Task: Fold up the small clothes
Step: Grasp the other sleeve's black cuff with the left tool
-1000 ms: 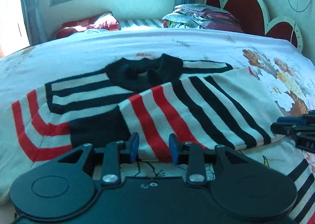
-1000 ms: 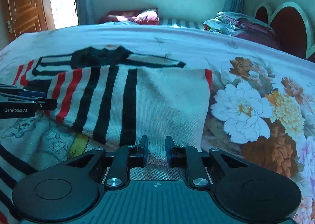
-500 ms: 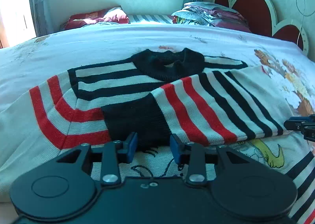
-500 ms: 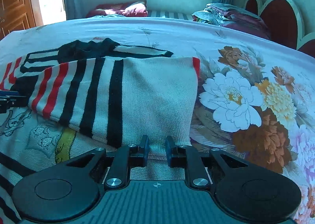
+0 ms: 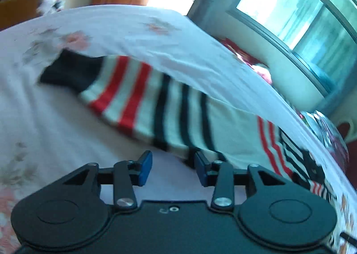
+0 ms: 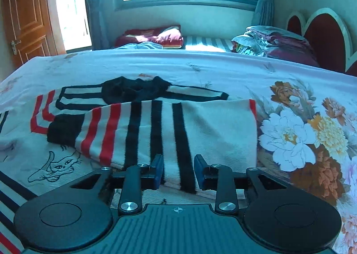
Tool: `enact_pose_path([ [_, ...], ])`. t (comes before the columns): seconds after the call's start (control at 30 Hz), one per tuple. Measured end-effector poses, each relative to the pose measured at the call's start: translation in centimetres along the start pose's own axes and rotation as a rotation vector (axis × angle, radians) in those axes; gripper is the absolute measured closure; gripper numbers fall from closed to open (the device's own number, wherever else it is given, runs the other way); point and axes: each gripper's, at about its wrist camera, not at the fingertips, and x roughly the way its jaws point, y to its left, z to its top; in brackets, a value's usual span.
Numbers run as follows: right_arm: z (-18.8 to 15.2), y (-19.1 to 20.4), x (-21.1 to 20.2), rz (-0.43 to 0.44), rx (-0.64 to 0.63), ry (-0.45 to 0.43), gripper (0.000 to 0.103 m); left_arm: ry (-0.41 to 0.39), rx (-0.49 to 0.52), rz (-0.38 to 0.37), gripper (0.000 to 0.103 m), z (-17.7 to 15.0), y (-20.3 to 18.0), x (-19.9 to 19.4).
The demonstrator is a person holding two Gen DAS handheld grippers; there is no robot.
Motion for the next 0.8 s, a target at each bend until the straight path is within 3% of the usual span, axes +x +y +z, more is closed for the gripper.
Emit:
enact_pose_path([
  [0.1,0.3,1.6,0.7,0.022,0.009,0.016,0.071,-0.022,-0.159,-0.010,0.066,1.8,4.2,0.3],
  [0.3,1.0,4.1,1.1,0.021,-0.003,0.011,0.071,-0.102,-0.376,-0.037,0.068,4.8,8.1,2.1],
  [0.43,1.5,4.3,1.1,-0.002,-0.003,0.006,0.071,-0.127,-0.475,-0.037,0.083,6.1,10.5,3.1],
  [0.47,1.6,4.2,1.1,-0.008,0.002,0.007,0.071,-0.119,-0.478,-0.030,0.096,6.4,10.9,3.5],
  [0.5,1.6,4.0,1.1,-0.013,0.011,0.007,0.071,-0.111,-0.480,-0.029,0.098,6.6,11.2,3.7],
  [0.67,1.7,2.6,1.1,-0.037,0.072,0.015,0.071,-0.177,-0.450,-0.020,0.099,7.5,8.9,3.0],
  [0.8,1.7,1.5,0.6,-0.048,0.100,0.008,0.071,-0.194,-0.395,-0.080,0.099,8.5,4.7,2.9],
])
